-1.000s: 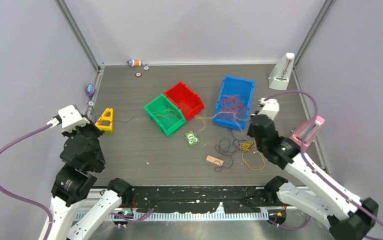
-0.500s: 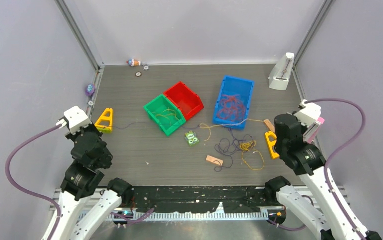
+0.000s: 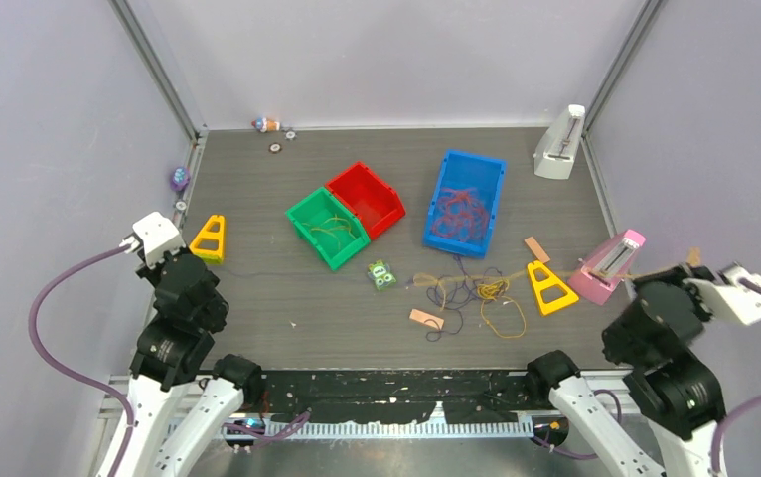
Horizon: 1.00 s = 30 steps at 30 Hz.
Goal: Untangle the cables
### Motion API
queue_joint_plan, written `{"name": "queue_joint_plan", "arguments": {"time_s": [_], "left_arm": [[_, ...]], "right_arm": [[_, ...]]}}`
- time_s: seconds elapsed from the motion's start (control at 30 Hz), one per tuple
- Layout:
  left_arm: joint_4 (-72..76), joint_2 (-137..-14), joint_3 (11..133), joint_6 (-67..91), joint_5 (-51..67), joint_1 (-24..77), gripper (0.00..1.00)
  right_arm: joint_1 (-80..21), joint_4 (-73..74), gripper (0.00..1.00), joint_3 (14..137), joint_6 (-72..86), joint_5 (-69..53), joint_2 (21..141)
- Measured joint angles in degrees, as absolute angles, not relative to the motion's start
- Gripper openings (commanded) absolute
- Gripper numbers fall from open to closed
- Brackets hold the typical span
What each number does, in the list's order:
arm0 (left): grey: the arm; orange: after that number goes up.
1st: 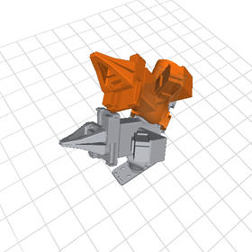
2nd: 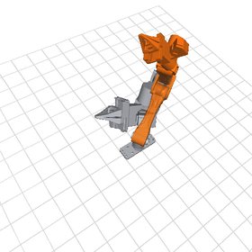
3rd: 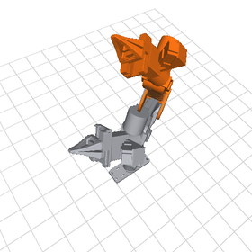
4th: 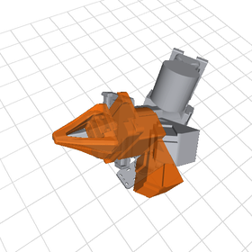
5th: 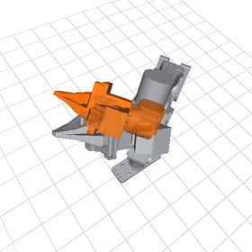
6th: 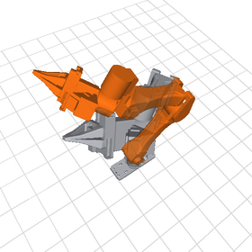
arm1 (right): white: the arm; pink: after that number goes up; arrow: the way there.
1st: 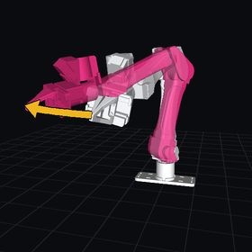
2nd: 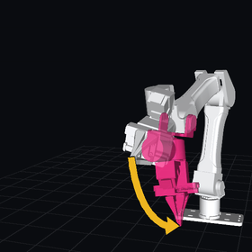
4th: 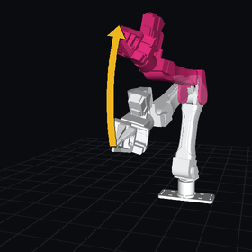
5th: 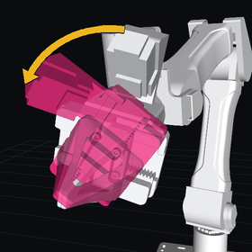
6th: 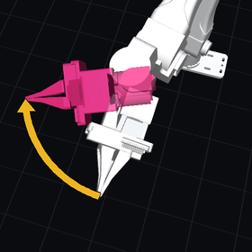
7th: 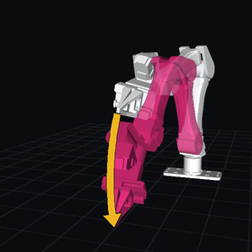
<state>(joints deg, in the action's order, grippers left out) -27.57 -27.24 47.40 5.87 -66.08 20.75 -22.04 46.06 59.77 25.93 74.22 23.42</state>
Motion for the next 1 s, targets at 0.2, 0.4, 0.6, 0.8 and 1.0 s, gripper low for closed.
{"name": "queue_joint_plan", "arguments": {"time_s": [0.2, 0.4, 0.6, 0.8, 1.0], "left_arm": [[-29.61, -28.84, 47.27, 8.03, -62.65, 20.16, 0.00], [-34.76, -34.85, 49.28, 13.13, -44.58, 20.12, 0.04], [-37.21, -39.38, 48.80, 18.31, -25.82, 20.12, 0.41], [-38.02, -40.62, 46.24, 20.91, -14.48, 20.97, 0.79], [-30.39, -39.68, 39.97, 20.58, -5.54, 27.20, 0.83]], "right_arm": [[-21.93, 38.52, 0.05, 61.10, 16.25, 75.70, 17.76], [-21.89, 38.15, 0.05, 61.10, 13.87, 53.60, 22.17], [-21.91, 38.28, 0.06, 60.12, 14.74, 28.38, 31.94], [-21.91, 37.76, 0.05, 60.97, 15.16, 15.00, 37.98], [-21.91, 36.69, 0.05, 66.85, 15.18, 10.13, 42.83]]}}
